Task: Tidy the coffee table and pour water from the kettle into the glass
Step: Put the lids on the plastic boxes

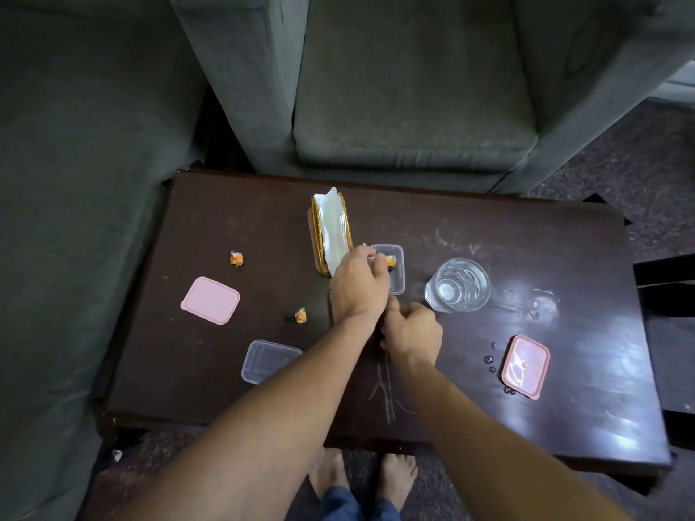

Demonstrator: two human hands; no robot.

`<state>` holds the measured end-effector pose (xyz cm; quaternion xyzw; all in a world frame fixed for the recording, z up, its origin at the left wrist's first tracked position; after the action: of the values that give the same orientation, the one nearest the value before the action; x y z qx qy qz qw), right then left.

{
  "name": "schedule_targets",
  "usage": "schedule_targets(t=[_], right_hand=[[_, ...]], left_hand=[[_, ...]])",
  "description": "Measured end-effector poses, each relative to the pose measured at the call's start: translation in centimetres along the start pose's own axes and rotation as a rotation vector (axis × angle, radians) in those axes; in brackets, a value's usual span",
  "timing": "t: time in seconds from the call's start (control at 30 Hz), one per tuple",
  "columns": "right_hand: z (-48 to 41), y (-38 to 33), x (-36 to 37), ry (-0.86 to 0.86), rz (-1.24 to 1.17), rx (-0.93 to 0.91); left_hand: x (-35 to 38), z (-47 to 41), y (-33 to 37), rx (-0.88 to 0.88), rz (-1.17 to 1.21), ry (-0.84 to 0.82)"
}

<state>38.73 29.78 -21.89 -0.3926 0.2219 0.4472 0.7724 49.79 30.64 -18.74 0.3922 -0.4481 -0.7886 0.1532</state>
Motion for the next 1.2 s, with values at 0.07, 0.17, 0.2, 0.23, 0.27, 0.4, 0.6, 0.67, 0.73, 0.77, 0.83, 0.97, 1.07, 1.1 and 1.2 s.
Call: schedule_targets(t=[0.07,0.17,0.2,0.23,0.27,0.4,0.6,0.67,0.73,0.77,0.83,0.97,1.07,1.1,1.2], right_hand=[[-0.4,-0.4,0.1,-0.006,-0.049,0.035],[-1.0,-0.9,0.1,0.012,-0.068,0.080],[-1.1,-0.9,0.1,0.013,-0.081,0.083],[-1.3,-1.0,0.1,0.012,-0.101,0.084],[-1.3,-1.0,0.1,0.011,-0.126,0.086],[-0.6,-0.8,-0.3,0.022,-0.203,0.136],[2.2,2.4,-1.1,0.002,-0.191,0.180],[2.9,3.9,-1.5,-0.009,-0.176,0.194],[3.5,5.3,-1.9,-0.018,-0.155,0.210],[3.7,6.0,-2.0,-0.018,-0.148,0.219],[4.0,7.4,-2.2,-0.022,-0.150,0.235],[4.7,9.4,-2.8,-0.065,-0.153,0.247],[5.7,10.0,-3.6,0.031,-0.080,0.174],[6.3,10.1,-3.8,0.098,-0.040,0.123],[8.4,9.6,-3.1,0.183,0.079,-0.141]], left_hand=[[-0.5,0.5,-0.6,0.014,0.019,0.044],[-1.4,1.6,-2.2,-0.006,0.042,0.096],[-1.7,1.9,-2.8,-0.010,0.042,0.102],[-1.8,2.2,-3.3,-0.018,0.041,0.105],[-1.9,2.4,-3.6,-0.028,0.041,0.103],[-1.8,3.0,-4.3,-0.084,0.022,0.054],[-0.7,5.2,-4.5,-0.219,-0.028,-0.089],[-0.2,6.4,-4.5,-0.234,-0.042,-0.126],[0.3,7.4,-4.3,-0.229,-0.057,-0.145],[0.5,7.9,-4.3,-0.227,-0.063,-0.152],[0.9,8.8,-4.2,-0.222,-0.075,-0.169],[1.5,10.5,-4.1,-0.212,-0.105,-0.182],[1.0,11.3,-3.9,-0.208,-0.078,-0.121],[0.6,11.3,-4.0,-0.206,-0.079,-0.076],[-1.3,10.9,-4.9,-0.276,0.032,0.119]])
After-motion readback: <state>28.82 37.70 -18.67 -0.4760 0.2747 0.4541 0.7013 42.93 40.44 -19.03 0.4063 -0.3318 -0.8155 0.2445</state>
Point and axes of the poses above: each hand's wrist, its own z-axis away from the middle knuckle, its own x-axis out of the palm, y = z × x, the point moved 2 cm from there along -z, towards the middle knuckle, and after that the axes turned 14 degrees about z, right-handed, at the moved point
